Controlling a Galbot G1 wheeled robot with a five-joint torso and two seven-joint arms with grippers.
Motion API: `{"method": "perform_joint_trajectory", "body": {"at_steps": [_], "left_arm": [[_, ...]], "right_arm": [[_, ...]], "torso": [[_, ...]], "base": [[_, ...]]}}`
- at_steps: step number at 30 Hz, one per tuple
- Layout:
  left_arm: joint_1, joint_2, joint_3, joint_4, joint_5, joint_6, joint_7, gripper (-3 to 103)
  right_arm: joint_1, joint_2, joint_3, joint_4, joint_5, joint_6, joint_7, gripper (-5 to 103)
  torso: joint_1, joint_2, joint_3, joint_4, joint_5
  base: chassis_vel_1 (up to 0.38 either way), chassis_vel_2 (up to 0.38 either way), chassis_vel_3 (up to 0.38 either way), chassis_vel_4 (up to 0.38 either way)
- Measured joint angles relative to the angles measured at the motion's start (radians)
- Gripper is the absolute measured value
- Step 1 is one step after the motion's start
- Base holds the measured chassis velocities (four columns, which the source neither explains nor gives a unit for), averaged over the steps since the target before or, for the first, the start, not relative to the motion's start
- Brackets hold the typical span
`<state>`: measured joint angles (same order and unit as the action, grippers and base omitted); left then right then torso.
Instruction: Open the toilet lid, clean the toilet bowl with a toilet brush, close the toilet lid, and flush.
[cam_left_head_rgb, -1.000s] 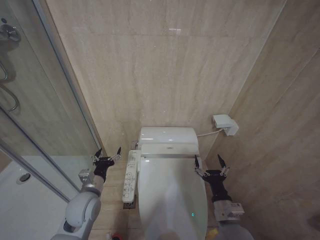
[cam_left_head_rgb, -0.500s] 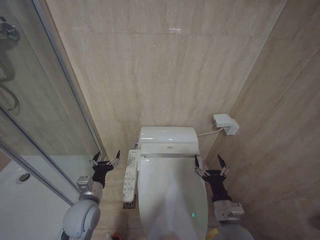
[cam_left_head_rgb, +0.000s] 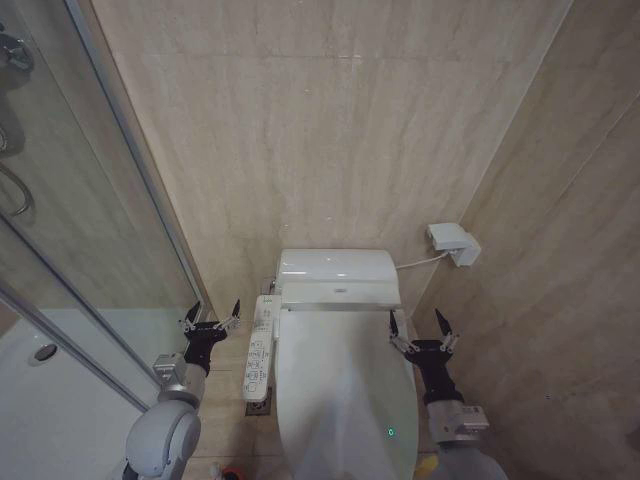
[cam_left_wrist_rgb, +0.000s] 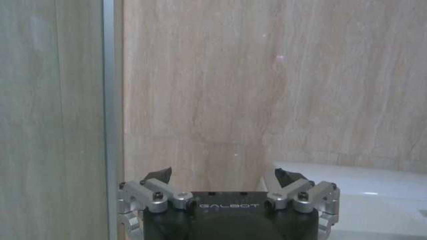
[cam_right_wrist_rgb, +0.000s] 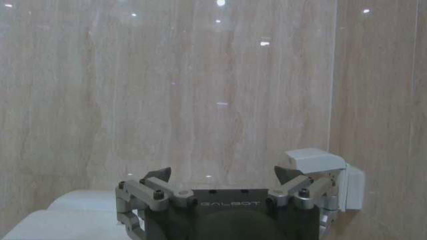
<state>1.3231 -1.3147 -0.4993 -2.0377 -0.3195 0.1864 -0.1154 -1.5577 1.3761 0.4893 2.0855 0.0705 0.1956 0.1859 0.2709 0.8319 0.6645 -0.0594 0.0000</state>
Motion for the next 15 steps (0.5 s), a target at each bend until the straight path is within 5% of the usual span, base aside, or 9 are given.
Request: {"method": "perform_joint_trajectory", "body": {"at_steps": [14,15], "left_arm": [[0.023,0.019,-0.032,-0.040,-0.022,-0.012,0.007,102],[0.026,0.019,-0.035,-0.041,-0.022,-0.016,0.012,96]], "right_arm": [[0.000,0.000,0.000,0.000,0.000,0.000,0.000,100],[0.000,0.000,0.000,0.000,0.000,0.000,0.000,100]], "torso": [[0.001,0.002,0.001,0.0000,0.0000],[0.001,0.002,0.001,0.0000,0.0000]], "base": [[0.000,0.000,0.000,0.000],[0.000,0.000,0.000,0.000]]}}
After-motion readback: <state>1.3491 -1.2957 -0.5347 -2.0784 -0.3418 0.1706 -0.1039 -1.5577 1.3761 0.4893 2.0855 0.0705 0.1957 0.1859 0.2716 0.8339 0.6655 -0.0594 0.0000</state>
